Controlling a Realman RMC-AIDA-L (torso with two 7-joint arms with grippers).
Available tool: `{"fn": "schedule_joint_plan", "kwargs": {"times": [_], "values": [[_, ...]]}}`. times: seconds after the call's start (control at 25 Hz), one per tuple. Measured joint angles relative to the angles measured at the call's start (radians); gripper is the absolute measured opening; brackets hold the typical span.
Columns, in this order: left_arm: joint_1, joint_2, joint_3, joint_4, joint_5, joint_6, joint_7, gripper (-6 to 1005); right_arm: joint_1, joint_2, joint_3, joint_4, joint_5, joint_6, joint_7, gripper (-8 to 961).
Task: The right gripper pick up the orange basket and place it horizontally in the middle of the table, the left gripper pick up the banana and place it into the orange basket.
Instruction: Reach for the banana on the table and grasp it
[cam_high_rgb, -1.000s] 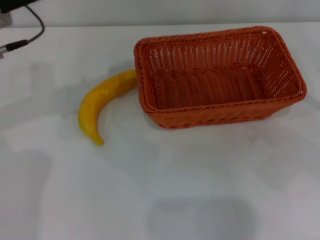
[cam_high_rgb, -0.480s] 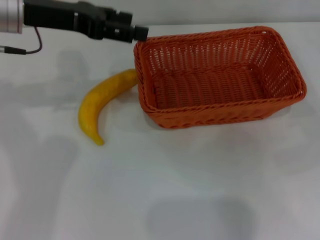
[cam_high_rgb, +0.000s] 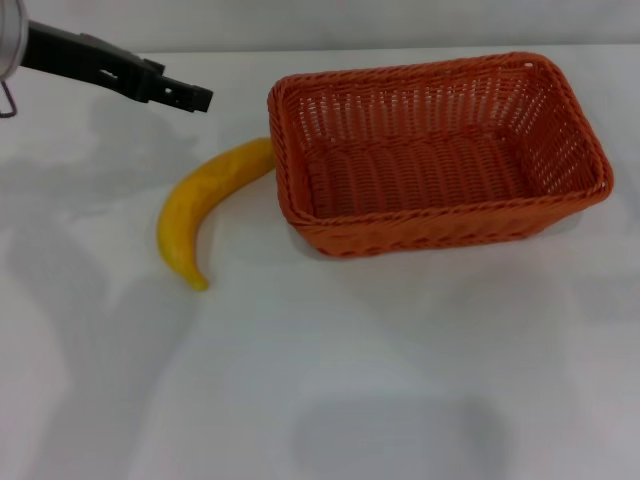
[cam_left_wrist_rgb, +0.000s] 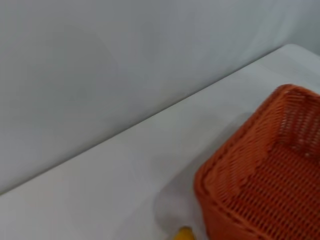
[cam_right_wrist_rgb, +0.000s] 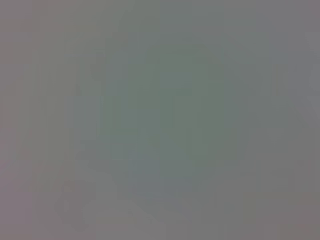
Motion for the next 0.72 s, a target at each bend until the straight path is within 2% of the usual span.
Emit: {"fn": "schedule_joint_plan", "kwargs": {"times": [0.28, 0.72], "values": [[0.007, -0.001, 0.0, 0.015, 0.081, -0.08, -0.07, 856, 0.0, 0.0, 0.01, -0.002, 0.005, 0.026, -0.006, 849], [0.032, -0.005, 0.0, 0.118, 0.158, -0.138, -0.103, 856, 0.005, -0.011, 0.011, -0.006, 0.015, 0.077, -0.007, 849]]}}
